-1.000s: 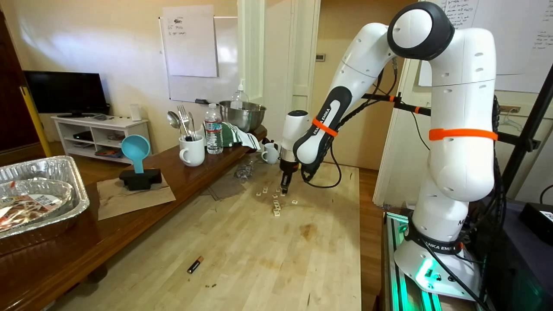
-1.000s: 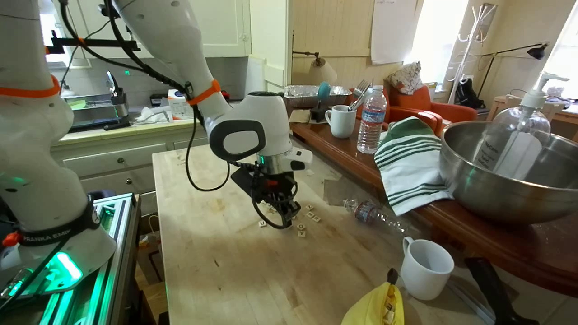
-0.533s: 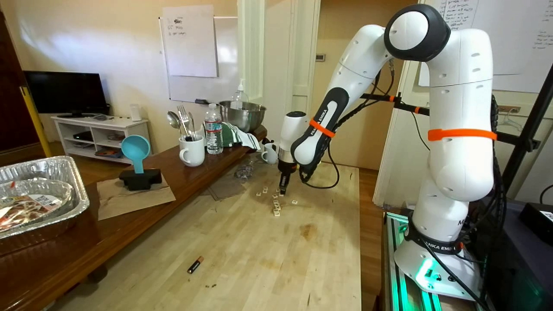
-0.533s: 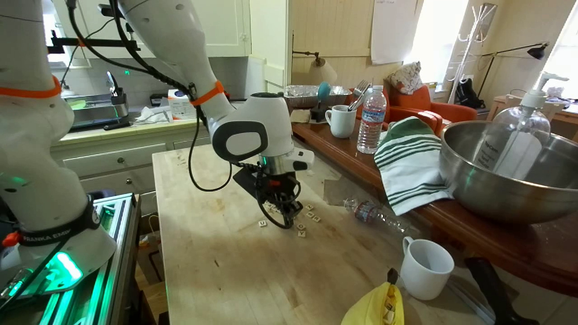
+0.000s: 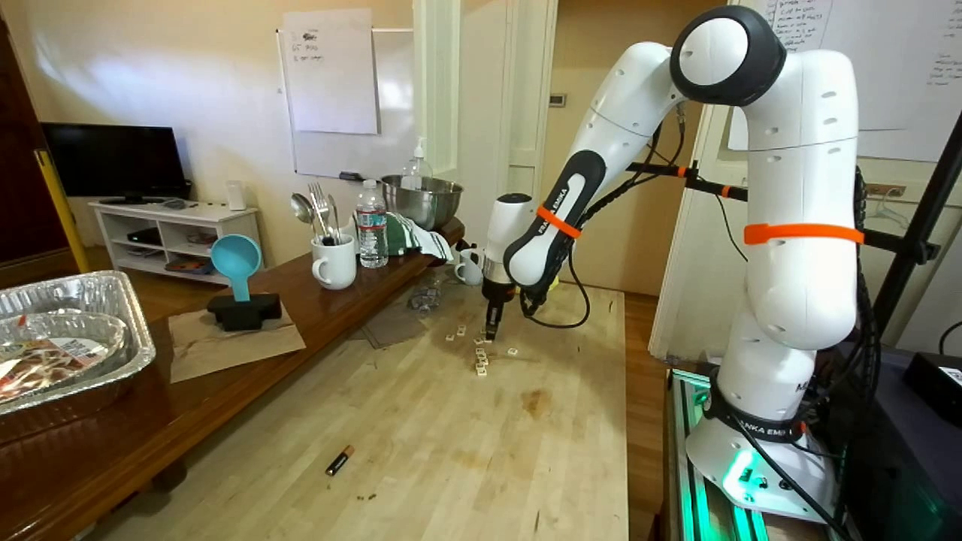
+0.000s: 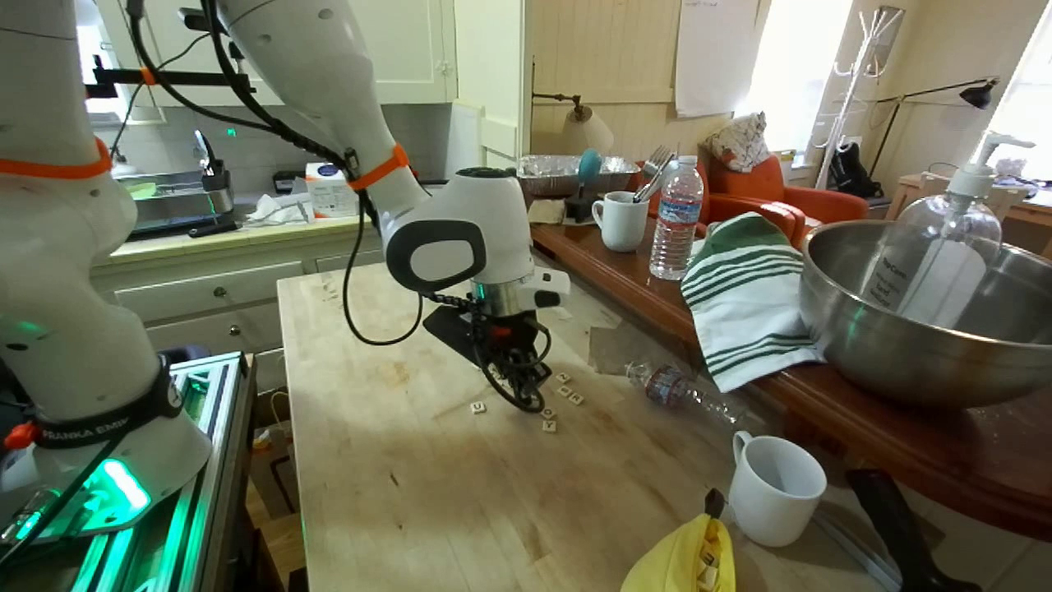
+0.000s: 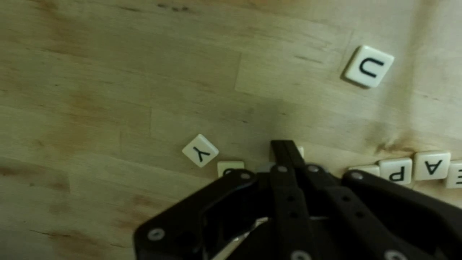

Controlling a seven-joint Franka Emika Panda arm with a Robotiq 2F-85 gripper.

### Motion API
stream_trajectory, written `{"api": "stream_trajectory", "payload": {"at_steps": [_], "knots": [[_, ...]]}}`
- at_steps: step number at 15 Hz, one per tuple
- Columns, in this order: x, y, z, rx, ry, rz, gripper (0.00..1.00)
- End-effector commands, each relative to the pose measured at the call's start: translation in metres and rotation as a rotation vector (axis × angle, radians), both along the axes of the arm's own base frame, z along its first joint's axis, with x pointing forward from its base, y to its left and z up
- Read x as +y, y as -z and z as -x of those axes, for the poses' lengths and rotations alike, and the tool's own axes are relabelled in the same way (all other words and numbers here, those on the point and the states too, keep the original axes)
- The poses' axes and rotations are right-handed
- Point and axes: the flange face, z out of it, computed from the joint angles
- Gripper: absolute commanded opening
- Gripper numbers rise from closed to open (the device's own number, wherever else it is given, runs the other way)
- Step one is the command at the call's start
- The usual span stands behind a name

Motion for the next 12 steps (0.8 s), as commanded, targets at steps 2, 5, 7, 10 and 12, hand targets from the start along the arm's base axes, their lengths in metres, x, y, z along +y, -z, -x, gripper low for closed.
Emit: {"api": "stream_trajectory", "payload": {"at_steps": [2, 5, 7, 10, 12], "knots": [[0.011, 0.023, 0.029, 0.105, -0.051, -0.001, 0.0], [0.017, 0.023, 0.039, 0.113, -0.074, 0.006, 0.0], [0.022, 0.024, 0.044, 0.118, -0.088, 0.005, 0.0], [0.029, 0.025, 0.049, 0.126, -0.109, 0.004, 0.0], [0.036, 0.029, 0.054, 0.145, -0.134, -0.005, 0.0]]}}
